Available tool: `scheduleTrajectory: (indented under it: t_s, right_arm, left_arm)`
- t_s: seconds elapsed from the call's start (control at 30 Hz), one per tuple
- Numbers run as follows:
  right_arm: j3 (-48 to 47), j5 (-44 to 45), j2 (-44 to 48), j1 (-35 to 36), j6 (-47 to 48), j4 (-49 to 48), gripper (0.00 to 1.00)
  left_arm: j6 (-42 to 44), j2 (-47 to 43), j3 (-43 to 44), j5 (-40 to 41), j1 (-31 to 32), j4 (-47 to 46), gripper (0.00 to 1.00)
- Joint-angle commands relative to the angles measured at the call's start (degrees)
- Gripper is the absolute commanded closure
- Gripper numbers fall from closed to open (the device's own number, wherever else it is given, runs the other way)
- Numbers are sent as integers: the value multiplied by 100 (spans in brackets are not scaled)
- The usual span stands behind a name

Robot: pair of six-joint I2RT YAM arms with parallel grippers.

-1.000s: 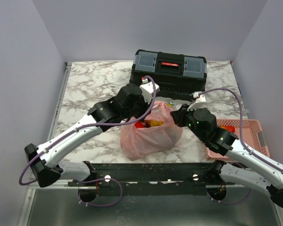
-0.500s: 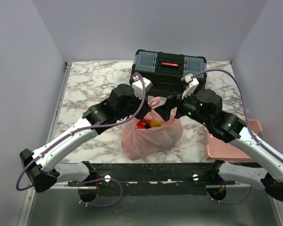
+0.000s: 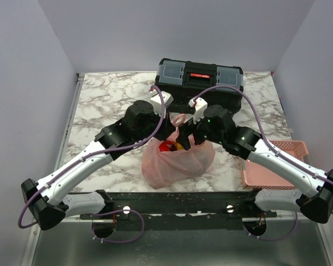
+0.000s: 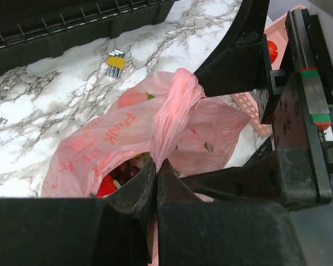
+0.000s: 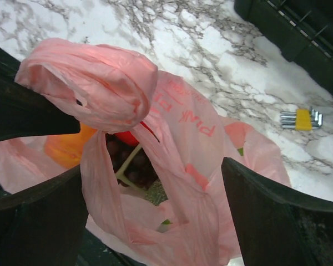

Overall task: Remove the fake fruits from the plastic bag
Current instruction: Adjust the plastic bag at the center of the board.

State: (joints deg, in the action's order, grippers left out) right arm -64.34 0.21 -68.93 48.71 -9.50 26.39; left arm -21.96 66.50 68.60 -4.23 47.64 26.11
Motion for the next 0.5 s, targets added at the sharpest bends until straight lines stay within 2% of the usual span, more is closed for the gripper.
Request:
scheduleTrajectory:
  t_s: [0.0, 0.07, 0.2, 0.27, 0.33, 0.47]
  right_arm:
    - [209, 612, 137, 42, -54, -516, 12]
    - [388, 714, 293, 38, -268, -811, 36]
    - [739, 981, 614, 42, -623, -1452, 76]
    - [788, 1443, 699, 43, -869, -1609, 90]
    - [819, 1973, 741, 35, -1092, -1741, 98]
    - [556, 2387, 457, 25, -1205, -1792, 99]
  left_arm:
    - [-274, -195, -105, -51, -61, -216, 100]
    - [-258, -269, -175, 71, -75, -288, 100]
    - [-441, -425, -235, 486, -220, -291, 100]
    - [-835, -500, -275, 289, -564, -313, 100]
    - [-1214, -537, -360, -78, -1016, -400, 100]
    - [-1512, -533, -298, -243, -1591, -246, 100]
